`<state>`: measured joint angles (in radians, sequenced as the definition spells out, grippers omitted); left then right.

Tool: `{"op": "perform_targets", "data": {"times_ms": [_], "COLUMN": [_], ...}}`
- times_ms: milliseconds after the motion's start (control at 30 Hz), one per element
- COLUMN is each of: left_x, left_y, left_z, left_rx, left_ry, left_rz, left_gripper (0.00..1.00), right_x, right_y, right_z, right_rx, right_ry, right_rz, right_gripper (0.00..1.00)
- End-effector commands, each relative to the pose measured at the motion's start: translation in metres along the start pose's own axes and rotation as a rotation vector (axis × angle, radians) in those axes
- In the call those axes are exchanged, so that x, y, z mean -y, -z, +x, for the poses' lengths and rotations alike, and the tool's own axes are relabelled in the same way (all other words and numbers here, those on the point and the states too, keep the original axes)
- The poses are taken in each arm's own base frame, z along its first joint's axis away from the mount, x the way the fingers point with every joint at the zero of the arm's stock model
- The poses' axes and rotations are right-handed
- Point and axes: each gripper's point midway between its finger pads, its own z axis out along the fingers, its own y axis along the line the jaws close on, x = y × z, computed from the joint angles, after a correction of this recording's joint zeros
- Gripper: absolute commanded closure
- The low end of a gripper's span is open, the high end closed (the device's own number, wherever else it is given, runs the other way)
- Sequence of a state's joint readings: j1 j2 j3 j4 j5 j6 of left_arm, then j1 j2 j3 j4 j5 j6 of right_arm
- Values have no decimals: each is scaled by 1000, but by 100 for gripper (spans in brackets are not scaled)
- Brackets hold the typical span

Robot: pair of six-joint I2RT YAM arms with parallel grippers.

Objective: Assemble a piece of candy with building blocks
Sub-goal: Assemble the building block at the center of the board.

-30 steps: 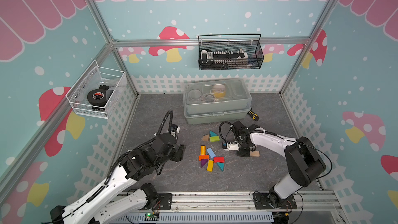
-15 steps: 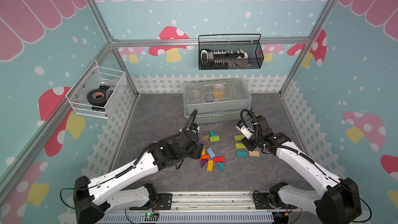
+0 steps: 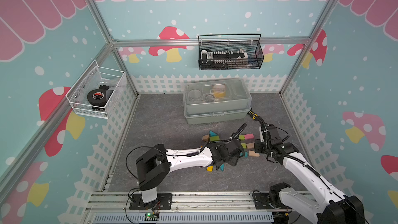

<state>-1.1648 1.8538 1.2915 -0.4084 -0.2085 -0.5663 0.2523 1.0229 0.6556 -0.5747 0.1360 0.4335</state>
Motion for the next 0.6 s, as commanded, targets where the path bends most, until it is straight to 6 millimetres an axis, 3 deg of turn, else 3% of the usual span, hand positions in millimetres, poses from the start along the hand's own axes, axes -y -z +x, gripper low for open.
{"op": "perform_targets", "data": {"times_ms": [0,567], "left_x": [21,20], "left_y": [-15,-48], "left_z": [-9,18], "left_rx": [13,-42], "left_ry": [15,30], "left_rz": [45,3], "left_gripper": [35,35], "right_x": [4,6], "right_y": [-13,-36], "right_z": [17,54], "right_rx": [-99,-309], "right_ry": [-49,-100], "right_rz": [22,60], "right_gripper": [64,60]}}
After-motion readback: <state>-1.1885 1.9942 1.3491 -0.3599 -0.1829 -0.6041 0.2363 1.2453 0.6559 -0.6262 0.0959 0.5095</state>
